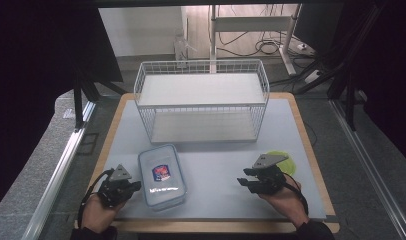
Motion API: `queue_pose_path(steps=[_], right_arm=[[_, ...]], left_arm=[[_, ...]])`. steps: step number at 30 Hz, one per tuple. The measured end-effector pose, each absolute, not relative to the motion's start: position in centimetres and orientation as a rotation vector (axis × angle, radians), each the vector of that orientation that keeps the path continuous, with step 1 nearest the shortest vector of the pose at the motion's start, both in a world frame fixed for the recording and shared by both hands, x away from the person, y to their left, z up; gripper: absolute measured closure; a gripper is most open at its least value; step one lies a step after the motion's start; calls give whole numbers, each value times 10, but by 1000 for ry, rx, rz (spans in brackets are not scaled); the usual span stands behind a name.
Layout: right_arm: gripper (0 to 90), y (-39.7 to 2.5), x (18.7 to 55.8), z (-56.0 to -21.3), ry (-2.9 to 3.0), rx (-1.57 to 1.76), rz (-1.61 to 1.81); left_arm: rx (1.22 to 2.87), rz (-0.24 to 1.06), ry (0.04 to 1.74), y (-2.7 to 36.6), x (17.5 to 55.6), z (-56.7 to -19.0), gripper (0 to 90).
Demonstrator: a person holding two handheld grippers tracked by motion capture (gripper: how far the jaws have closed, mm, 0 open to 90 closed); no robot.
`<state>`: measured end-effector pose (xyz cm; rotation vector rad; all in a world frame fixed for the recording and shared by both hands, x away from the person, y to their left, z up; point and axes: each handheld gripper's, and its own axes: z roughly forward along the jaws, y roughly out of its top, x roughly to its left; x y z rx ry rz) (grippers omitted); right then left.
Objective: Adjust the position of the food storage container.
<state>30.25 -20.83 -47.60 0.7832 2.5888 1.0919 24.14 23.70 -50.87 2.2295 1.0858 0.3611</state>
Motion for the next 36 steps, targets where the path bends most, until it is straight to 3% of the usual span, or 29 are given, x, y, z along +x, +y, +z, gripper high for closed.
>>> queue_pose_path(steps=[20, 26, 33, 36], right_arm=[[610, -195, 282, -476, 2613, 744, 1113], [682, -192, 280, -477, 2616, 737, 1158], [770, -185, 279, -482, 2653, 705, 1152], [801, -180, 280, -488, 2684, 698, 1148]], left_arm=[[2286, 155, 710, 127, 240, -506, 892], [2241, 246, 819, 169, 249, -496, 880], [2064, 376, 1148, 243, 288, -505, 888], [2044, 344, 1159, 246, 303, -510, 888]])
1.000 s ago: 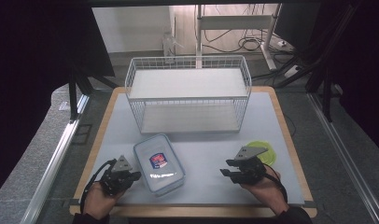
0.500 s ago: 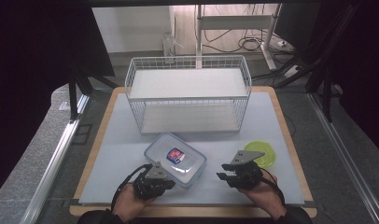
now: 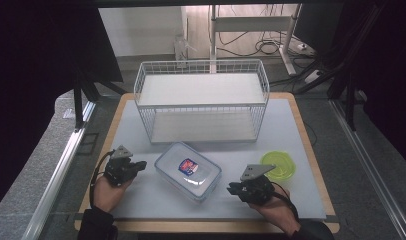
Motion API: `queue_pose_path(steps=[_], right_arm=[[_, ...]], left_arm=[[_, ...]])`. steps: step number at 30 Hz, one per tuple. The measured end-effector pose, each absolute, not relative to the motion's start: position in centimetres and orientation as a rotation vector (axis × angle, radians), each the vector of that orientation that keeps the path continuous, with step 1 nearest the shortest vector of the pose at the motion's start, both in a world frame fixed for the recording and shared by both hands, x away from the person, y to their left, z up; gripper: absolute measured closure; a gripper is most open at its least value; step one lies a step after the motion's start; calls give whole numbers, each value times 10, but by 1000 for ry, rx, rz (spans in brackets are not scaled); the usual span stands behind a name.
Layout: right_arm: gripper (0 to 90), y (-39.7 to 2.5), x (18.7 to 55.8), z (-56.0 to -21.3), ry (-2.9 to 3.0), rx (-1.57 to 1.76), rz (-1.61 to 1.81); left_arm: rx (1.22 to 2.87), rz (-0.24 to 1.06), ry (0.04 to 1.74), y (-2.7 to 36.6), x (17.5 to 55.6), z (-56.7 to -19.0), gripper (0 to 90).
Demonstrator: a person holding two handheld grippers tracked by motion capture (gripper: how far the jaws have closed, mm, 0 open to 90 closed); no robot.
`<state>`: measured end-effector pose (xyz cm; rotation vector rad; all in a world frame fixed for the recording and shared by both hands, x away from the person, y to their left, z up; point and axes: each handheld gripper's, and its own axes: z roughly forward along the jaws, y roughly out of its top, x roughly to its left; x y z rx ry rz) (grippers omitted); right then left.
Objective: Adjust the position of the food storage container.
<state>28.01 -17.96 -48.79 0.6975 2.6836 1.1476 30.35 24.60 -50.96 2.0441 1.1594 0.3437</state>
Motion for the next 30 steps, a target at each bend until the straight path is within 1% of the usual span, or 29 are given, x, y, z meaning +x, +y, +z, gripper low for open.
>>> queue_pose_path(steps=[1, 3, 4, 6, 10, 13, 16, 20, 26, 30], right_arm=[[811, -177, 280, -489, 2690, 695, 1149], [859, -172, 279, -491, 2687, 713, 1158], [881, -169, 279, -493, 2687, 740, 1176], [896, -163, 279, -495, 2695, 790, 1199], [897, -151, 277, -498, 2702, 831, 1194], [894, -150, 277, -500, 2683, 819, 1129], [892, -156, 280, -497, 2624, 836, 1083], [892, -169, 286, -495, 2561, 881, 1037], [898, -184, 297, -496, 2489, 949, 1001], [898, -189, 300, -496, 2482, 961, 984]], left_arm=[[2045, 329, 1140, 242, 307, -510, 888], [2069, 307, 1106, 229, 312, -511, 888], [2077, 307, 1104, 225, 314, -512, 888], [2113, 319, 1110, 219, 316, -514, 898], [2124, 279, 1077, 215, 315, -515, 899], [2151, 308, 1082, 208, 311, -513, 900], [2164, 275, 1055, 203, 305, -512, 899], [2217, 294, 1025, 187, 293, -510, 899], [2258, 262, 955, 168, 280, -508, 899], [2260, 245, 928, 162, 272, -507, 899]])
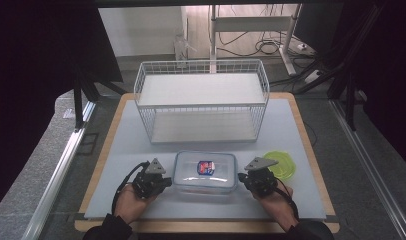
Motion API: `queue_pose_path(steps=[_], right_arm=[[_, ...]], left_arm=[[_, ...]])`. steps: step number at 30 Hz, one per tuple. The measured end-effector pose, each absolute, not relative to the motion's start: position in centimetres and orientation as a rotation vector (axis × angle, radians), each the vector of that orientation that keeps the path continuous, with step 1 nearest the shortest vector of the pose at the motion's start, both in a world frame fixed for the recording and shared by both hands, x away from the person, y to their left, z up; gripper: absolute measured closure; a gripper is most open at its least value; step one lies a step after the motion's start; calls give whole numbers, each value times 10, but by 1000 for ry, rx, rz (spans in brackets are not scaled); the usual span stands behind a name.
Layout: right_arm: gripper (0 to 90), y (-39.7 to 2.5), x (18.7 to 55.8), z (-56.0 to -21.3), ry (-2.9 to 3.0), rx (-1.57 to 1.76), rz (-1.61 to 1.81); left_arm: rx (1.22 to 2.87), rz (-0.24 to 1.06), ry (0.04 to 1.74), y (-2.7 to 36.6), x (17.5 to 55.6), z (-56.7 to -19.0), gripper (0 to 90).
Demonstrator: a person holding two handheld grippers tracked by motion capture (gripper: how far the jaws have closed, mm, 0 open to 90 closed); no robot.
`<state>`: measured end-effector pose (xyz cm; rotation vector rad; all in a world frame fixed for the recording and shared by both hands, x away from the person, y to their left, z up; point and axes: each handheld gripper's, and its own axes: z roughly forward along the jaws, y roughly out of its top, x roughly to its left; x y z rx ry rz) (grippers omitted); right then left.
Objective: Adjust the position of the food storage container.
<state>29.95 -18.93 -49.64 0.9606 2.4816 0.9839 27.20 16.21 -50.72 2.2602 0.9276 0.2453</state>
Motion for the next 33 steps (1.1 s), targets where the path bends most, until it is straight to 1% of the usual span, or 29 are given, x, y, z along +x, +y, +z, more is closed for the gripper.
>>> queue_pose_path(steps=[4, 14, 16, 19, 25, 33], right_arm=[[898, -192, 301, -497, 2484, 961, 996], [887, -195, 304, -497, 2473, 959, 988], [872, -197, 305, -496, 2478, 964, 988], [867, -202, 302, -493, 2473, 956, 991], [890, -224, 304, -494, 2485, 1018, 950], [898, -238, 309, -495, 2489, 1047, 946]], left_arm=[[2234, 211, 942, 164, 267, -507, 898], [2236, 203, 921, 159, 264, -507, 894], [2236, 205, 924, 160, 265, -507, 872], [2201, 171, 933, 165, 266, -507, 837], [2198, 213, 947, 173, 266, -506, 838], [2212, 236, 965, 180, 267, -507, 829]])
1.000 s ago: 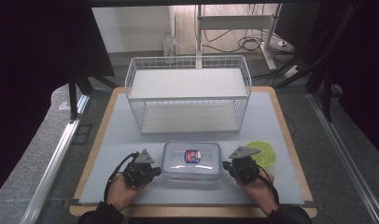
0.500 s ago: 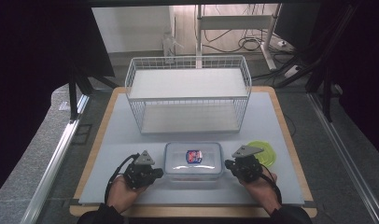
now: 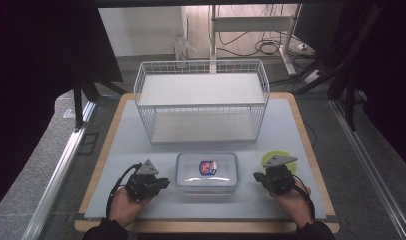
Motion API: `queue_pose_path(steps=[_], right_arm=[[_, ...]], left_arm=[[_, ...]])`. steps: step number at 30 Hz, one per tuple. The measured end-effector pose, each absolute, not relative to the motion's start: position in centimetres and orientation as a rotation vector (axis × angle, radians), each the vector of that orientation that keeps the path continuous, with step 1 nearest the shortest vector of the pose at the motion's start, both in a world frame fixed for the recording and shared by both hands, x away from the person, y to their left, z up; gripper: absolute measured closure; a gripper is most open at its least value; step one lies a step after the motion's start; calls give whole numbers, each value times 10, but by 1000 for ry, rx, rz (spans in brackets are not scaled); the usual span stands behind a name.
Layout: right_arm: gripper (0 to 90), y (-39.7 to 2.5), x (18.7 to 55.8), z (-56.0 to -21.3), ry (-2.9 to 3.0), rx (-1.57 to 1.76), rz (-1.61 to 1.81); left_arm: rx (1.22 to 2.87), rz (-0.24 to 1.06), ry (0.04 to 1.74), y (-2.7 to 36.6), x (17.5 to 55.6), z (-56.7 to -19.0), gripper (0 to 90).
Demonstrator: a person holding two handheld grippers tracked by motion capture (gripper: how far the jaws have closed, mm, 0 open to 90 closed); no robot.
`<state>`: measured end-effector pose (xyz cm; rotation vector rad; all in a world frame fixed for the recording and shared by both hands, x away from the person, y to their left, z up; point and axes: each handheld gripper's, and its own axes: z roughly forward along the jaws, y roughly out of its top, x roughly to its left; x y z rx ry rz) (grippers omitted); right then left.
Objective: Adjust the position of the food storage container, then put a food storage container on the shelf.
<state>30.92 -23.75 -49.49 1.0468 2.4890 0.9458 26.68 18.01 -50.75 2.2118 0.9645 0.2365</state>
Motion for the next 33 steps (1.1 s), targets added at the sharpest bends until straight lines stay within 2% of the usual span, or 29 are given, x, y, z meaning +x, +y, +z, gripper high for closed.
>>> queue_pose_path(steps=[13, 16, 18, 20, 21, 22, 25, 30, 33], right_arm=[[895, -255, 320, -495, 2445, 1113, 933], [864, -252, 318, -493, 2452, 1082, 954], [803, -248, 315, -491, 2458, 1046, 964], [735, -245, 313, -490, 2458, 1013, 971], [735, -245, 313, -490, 2458, 1013, 971], [645, -242, 311, -489, 2462, 996, 988], [554, -240, 310, -487, 2466, 988, 1017], [422, -236, 311, -487, 2485, 968, 1045], [333, -235, 312, -486, 2502, 953, 1079]], left_arm=[[2204, 246, 986, 184, 269, -509, 821], [2204, 254, 995, 186, 269, -510, 779], [2194, 280, 1005, 187, 270, -509, 696], [2164, 308, 1031, 190, 271, -508, 546], [2164, 308, 1031, 190, 271, -508, 437], [2142, 308, 1039, 192, 272, -507, 393], [2114, 324, 1027, 197, 274, -508, 262], [2091, 307, 1016, 200, 276, -508, 108], [2069, 292, 985, 201, 278, -507, 70]])
